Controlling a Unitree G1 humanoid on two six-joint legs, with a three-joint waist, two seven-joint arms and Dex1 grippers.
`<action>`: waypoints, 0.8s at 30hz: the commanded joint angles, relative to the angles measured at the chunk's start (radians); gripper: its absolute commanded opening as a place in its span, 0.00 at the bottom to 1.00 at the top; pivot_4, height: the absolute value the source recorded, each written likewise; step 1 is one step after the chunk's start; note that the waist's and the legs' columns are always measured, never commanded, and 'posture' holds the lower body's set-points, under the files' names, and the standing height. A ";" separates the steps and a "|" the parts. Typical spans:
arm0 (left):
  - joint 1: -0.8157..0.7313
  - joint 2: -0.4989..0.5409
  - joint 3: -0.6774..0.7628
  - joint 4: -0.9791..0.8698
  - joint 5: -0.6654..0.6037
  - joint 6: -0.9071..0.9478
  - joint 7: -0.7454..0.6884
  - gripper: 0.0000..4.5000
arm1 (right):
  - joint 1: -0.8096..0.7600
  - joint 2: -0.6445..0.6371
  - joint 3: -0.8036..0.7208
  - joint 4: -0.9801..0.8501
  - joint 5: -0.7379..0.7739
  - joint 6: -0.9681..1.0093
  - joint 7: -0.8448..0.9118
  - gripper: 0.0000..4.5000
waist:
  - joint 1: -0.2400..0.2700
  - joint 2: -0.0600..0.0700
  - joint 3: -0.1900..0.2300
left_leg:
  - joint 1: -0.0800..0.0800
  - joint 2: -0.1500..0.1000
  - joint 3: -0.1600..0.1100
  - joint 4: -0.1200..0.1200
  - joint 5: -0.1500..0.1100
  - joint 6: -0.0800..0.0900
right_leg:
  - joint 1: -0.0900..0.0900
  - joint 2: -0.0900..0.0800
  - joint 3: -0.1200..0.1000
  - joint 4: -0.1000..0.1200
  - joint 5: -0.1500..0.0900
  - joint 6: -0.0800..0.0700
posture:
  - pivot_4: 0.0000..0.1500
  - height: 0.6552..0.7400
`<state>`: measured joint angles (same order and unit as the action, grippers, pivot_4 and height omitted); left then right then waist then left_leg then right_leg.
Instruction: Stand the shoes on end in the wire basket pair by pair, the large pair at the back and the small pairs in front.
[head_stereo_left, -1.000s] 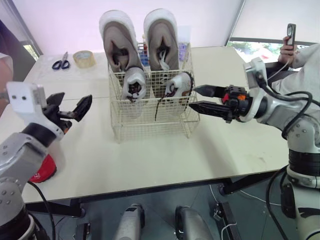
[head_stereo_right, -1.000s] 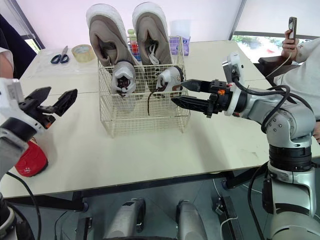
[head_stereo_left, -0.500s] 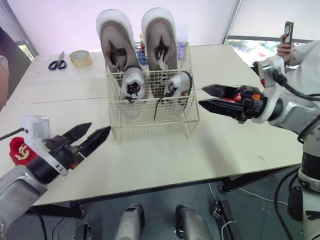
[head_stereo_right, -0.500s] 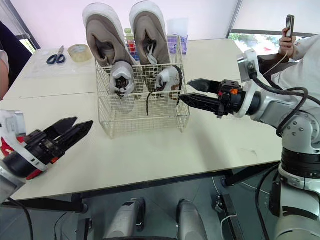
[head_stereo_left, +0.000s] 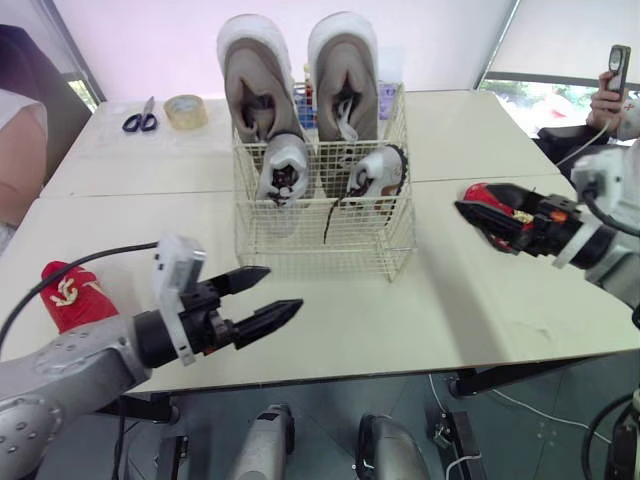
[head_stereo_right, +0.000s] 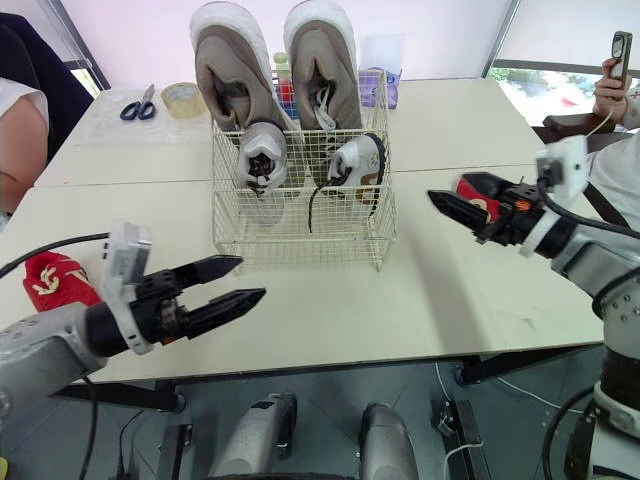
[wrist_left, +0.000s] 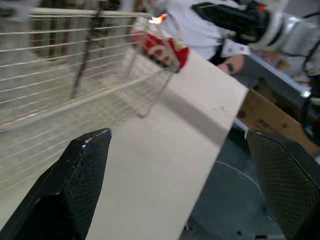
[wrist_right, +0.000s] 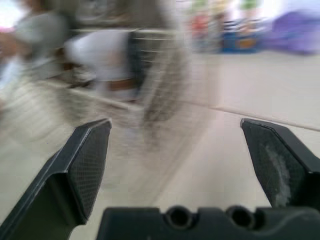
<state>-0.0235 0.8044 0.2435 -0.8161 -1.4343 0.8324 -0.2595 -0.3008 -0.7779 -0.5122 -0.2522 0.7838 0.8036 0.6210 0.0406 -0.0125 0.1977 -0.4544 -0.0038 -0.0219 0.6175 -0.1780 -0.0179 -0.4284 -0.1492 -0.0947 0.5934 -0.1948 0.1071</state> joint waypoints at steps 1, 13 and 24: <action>-0.013 -0.028 -0.070 -0.045 0.035 -0.034 -0.022 0.98 | 0.059 0.036 -0.038 0.009 -0.084 -0.115 -0.044 1.00 | -0.002 0.000 0.000 | 0.000 0.000 0.000 0.001 0.000 0.000 | 0.001 0.000 0.000 0.000 0.000 0.000 | 1.00 1.00; -0.035 -0.064 -0.186 -0.071 0.132 -0.051 0.012 0.98 | 0.050 0.137 0.050 0.421 -0.339 -0.448 -0.102 1.00 | -0.005 0.002 0.000 | 0.009 0.005 0.009 0.002 -0.002 -0.003 | 0.004 0.000 0.001 -0.004 -0.002 0.004 | 1.00 1.00; -0.023 -0.076 -0.208 -0.078 0.195 -0.061 0.024 0.98 | -0.207 0.166 0.117 0.973 -0.479 -0.770 -0.130 1.00 | -0.007 0.003 0.000 | 0.010 0.007 0.013 0.005 0.000 0.000 | 0.004 0.001 0.003 -0.003 -0.002 0.004 | 1.00 1.00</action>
<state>-0.0462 0.7331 0.0240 -0.8637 -1.2448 0.7960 -0.2393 -0.4825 -0.6082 -0.3956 0.6792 0.3182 0.0853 0.4839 0.0332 -0.0093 0.1973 -0.4447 0.0029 -0.0089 0.6226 -0.1779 -0.0176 -0.4243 -0.1484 -0.0912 0.5900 -0.1963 0.1112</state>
